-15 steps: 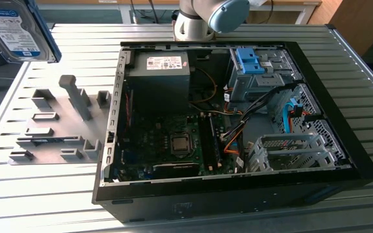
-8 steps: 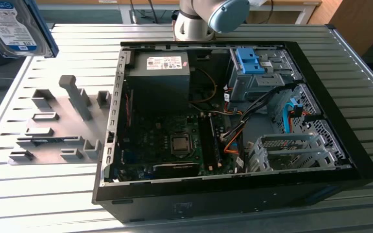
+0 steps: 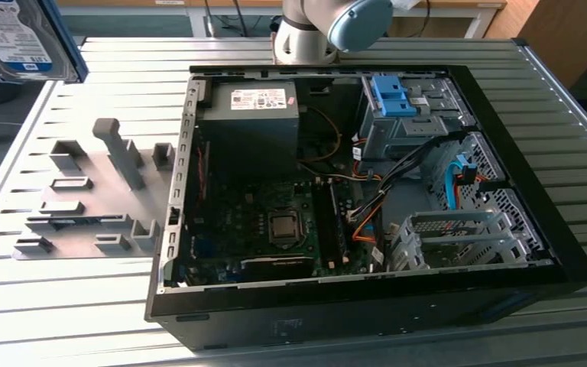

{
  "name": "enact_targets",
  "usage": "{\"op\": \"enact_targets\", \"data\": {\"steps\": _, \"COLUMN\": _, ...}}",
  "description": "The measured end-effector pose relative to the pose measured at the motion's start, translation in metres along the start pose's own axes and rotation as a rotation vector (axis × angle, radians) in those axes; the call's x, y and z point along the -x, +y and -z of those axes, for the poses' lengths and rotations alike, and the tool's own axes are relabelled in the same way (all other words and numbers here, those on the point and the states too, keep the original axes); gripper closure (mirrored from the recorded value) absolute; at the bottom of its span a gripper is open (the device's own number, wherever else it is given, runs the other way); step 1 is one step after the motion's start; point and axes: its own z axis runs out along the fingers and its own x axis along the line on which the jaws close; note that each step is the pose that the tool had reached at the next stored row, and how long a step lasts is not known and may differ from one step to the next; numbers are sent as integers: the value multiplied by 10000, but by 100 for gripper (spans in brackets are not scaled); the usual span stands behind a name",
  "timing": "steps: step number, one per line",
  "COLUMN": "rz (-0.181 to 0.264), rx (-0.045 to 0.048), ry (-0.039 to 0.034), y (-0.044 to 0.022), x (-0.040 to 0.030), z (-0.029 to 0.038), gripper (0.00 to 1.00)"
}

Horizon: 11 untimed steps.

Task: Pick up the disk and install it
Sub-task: 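Pick up the disk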

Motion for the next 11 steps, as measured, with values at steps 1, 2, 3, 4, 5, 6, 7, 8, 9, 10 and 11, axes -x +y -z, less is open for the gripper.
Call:
{"op": "enact_targets", "data": {"steps": 1, "rz": 0, "rx": 0, "ry": 0, "y": 0, "x": 0, "z": 15, "gripper": 64}}
{"op": "enact_targets", "data": {"steps": 2, "rz": 0, "rx": 1, "ry": 0, "y": 1, "x": 0, "z": 31, "gripper": 64}}
{"op": "enact_targets", "data": {"steps": 3, "rz": 0, "rx": 1, "ry": 1, "y": 1, "x": 0, "z": 45, "gripper": 64}}
{"op": "enact_targets", "data": {"steps": 4, "rz": 0, "rx": 1, "ry": 1, "y": 1, "x": -1, "z": 59, "gripper": 64}}
{"op": "enact_targets", "data": {"steps": 5, "rz": 0, "rx": 1, "ry": 1, "y": 1, "x": -1, "z": 71, "gripper": 64}}
{"op": "enact_targets", "data": {"steps": 6, "rz": 0, "rx": 1, "ry": 1, "y": 1, "x": -1, "z": 81, "gripper": 64}}
{"op": "enact_targets", "data": {"steps": 7, "rz": 0, "rx": 1, "ry": 0, "y": 1, "x": -1, "z": 91, "gripper": 64}}
{"op": "enact_targets", "data": {"steps": 8, "rz": 0, "rx": 0, "ry": 0, "y": 1, "x": -1, "z": 102, "gripper": 64}}
{"op": "enact_targets", "data": {"steps": 9, "rz": 0, "rx": 0, "ry": 0, "y": 1, "x": -1, "z": 113, "gripper": 64}}
{"op": "enact_targets", "data": {"steps": 10, "rz": 0, "rx": 1, "ry": 0, "y": 1, "x": -1, "z": 123, "gripper": 64}}
{"op": "enact_targets", "data": {"steps": 11, "rz": 0, "rx": 0, "ry": 1, "y": 1, "x": -1, "z": 130, "gripper": 64}}
